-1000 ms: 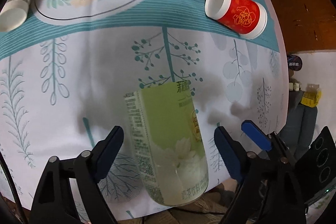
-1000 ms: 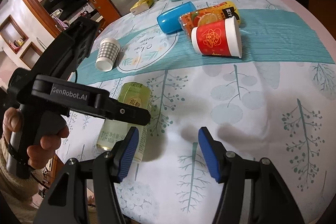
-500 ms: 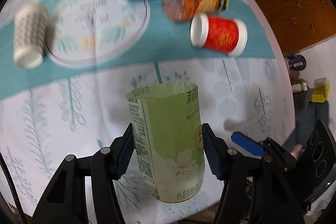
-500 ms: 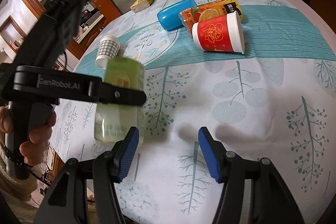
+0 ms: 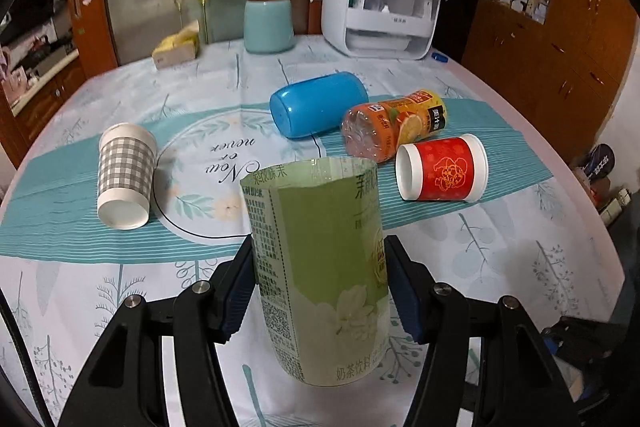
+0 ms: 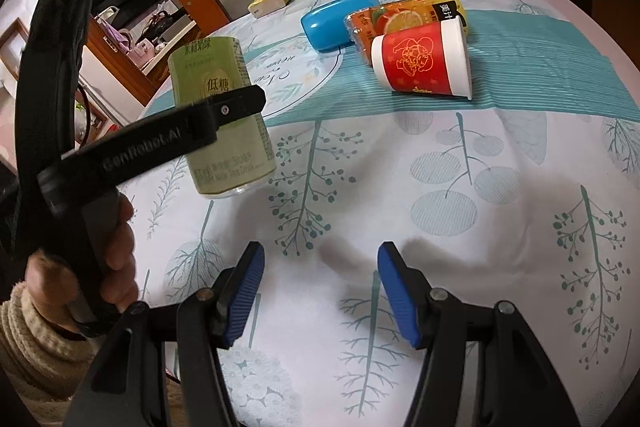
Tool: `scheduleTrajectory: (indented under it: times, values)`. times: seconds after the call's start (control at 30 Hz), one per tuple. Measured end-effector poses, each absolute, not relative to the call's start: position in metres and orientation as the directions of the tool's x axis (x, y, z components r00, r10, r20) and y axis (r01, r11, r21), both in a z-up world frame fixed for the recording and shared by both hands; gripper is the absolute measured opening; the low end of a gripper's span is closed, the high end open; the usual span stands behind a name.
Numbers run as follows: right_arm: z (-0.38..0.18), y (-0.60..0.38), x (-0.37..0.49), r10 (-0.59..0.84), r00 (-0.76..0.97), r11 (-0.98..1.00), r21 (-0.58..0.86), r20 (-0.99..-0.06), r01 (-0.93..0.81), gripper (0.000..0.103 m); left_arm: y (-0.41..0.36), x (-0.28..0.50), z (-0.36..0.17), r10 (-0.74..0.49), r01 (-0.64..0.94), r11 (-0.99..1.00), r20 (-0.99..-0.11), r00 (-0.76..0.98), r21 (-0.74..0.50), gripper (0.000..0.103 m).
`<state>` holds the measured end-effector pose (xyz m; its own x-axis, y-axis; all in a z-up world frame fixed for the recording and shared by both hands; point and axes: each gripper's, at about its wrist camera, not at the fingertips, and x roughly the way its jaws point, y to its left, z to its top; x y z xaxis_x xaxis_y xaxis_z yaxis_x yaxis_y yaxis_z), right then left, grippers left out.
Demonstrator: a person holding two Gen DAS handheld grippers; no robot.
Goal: Flip cup upright
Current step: 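Lift and rotate the green cup upright with the left tool, set it down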
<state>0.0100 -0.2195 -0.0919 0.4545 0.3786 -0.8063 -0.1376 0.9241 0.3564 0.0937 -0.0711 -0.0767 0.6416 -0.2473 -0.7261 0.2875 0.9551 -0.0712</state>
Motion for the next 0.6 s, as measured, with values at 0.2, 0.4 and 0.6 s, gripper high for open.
scheduleTrajectory:
  times: [0.2,0.4,0.6]
  values:
    - [-0.093,-0.218,0.009,0.371,0.453,0.927,0.349,-0.811,-0.137,0.059,-0.08,0.069,-0.092,-0.227,0.322,0.947,-0.657,0.718,0.024,0.061]
    - [-0.094,-0.217,0.007,0.364,0.446,0.931,0.341,-0.818,-0.134,0.059,-0.083,0.057,-0.093,-0.203,0.332,0.941,-0.672,0.712,0.068,0.082]
    - [-0.093,-0.218,0.006,0.362,0.444,0.931,0.339,-0.82,-0.132,0.059,-0.073,0.049,-0.091,-0.199,0.314,0.949,-0.702,0.684,0.037,0.084]
